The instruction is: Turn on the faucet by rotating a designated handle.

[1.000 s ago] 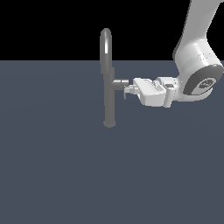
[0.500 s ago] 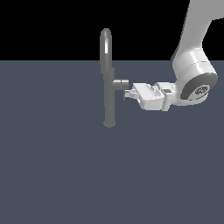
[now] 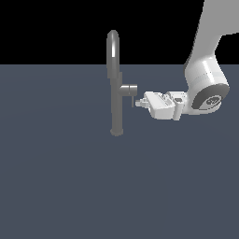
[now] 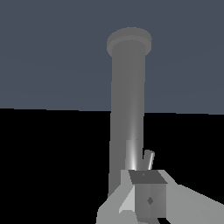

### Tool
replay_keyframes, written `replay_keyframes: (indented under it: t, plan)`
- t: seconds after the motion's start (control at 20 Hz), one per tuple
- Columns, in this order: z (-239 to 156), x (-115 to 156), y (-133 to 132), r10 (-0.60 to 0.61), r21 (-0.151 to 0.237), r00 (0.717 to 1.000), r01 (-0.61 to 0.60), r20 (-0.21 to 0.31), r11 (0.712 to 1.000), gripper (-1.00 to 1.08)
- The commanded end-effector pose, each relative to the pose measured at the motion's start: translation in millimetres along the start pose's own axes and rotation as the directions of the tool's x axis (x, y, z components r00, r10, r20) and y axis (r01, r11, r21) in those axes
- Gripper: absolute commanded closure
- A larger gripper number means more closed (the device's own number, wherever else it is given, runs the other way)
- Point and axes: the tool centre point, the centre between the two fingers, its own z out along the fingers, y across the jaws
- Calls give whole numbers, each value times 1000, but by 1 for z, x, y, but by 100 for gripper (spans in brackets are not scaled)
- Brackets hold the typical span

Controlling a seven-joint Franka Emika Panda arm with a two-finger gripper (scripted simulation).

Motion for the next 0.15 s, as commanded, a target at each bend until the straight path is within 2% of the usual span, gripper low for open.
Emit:
replay_keyframes:
  t: [0.0, 0.1]
  plan:
    - [18, 12, -10, 10, -9, 1000, -10, 6, 1000, 108]
    - [19, 14, -12, 12, -10, 1000, -12, 6, 1000, 108]
